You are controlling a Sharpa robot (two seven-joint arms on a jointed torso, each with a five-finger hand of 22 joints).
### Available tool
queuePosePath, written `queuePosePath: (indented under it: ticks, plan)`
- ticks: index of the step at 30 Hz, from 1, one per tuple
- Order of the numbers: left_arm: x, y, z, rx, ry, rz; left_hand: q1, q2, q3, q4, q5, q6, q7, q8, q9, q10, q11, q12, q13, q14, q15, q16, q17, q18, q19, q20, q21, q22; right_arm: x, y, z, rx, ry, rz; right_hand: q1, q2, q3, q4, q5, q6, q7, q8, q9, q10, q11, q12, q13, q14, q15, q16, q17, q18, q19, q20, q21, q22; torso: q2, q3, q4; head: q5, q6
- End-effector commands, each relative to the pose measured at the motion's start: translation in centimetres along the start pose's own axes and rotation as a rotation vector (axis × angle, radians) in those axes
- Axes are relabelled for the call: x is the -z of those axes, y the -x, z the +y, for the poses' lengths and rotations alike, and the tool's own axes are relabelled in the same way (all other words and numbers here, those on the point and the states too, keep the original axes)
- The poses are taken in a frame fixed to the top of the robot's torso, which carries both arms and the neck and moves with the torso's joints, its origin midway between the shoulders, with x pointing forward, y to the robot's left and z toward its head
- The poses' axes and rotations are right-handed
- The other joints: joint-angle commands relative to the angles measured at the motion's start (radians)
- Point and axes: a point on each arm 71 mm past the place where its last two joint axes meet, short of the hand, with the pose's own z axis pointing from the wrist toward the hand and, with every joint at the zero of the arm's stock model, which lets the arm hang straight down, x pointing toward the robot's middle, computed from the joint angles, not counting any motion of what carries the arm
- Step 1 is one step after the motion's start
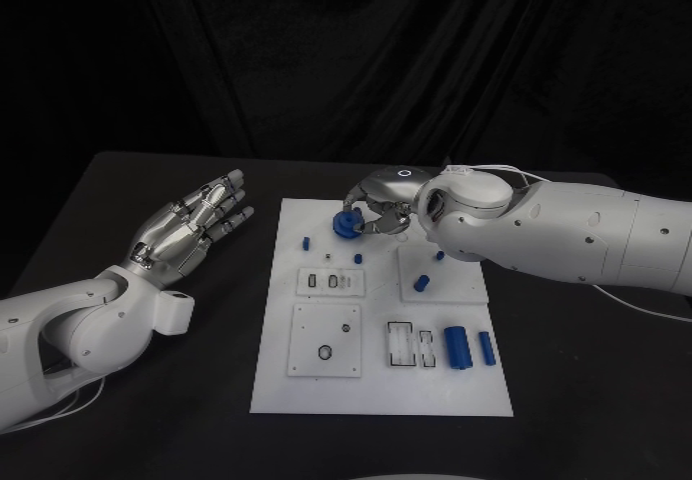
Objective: Assemble the parts on the task board
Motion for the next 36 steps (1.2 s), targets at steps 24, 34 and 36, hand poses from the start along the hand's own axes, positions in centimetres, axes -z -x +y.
queuePosePath:
  ticks: [24,34,36]
  plan:
    - [-0.05,-0.12,-0.05,0.005,-0.018,0.017,0.0,-0.002,0.007,-0.003,0.008,-0.004,0.013,-0.003,0.001,-0.006,-0.007,-0.007,-0.002,0.001,0.009,-0.006,-0.001,0.006,-0.001,0.009,0.003,0.001,0.96,-1.6,-0.78,-0.006,-0.019,0.05,-0.008,-0.018,0.006,0.0,-0.04,-0.026,0.0,-0.041,-0.028,0.106,0.003,0.003,0.264,0.104,0.007,0.003,0.263,0.009,-0.013,0.001,-0.014,0.2,0.0,0.0001,-0.0007,0.0,0.003]
    - [-0.09,-0.06,0.02,0.004,-0.015,0.017,0.0,-0.002,0.007,-0.003,0.008,-0.005,0.014,-0.003,0.001,-0.006,-0.007,-0.007,-0.002,0.001,0.009,-0.006,-0.001,0.005,-0.001,0.009,0.003,0.001,1.05,-1.86,-0.91,-0.008,-0.023,0.061,-0.011,-0.015,0.0,0.0,-0.083,-0.055,-0.003,-0.071,-0.052,0.106,0.003,0.002,0.263,0.104,0.008,0.003,0.263,0.014,-0.028,0.002,-0.034,0.193,0.0,0.0,0.0003,0.0,0.002]
    - [-0.1,-0.05,0.03,0.004,-0.014,0.017,0.0,-0.002,0.007,-0.003,0.008,-0.005,0.014,-0.003,0.001,-0.006,-0.007,-0.007,-0.002,0.001,0.009,-0.006,-0.001,0.005,-0.001,0.009,0.003,0.001,1.08,-1.88,-0.92,-0.008,-0.022,0.061,-0.014,-0.012,-0.001,0.002,-0.087,-0.044,-0.003,-0.068,-0.054,0.106,0.003,0.003,0.264,0.104,0.007,0.003,0.263,0.013,-0.026,0.002,-0.032,0.194,0.0,0.0001,0.0002,0.001,0.002]
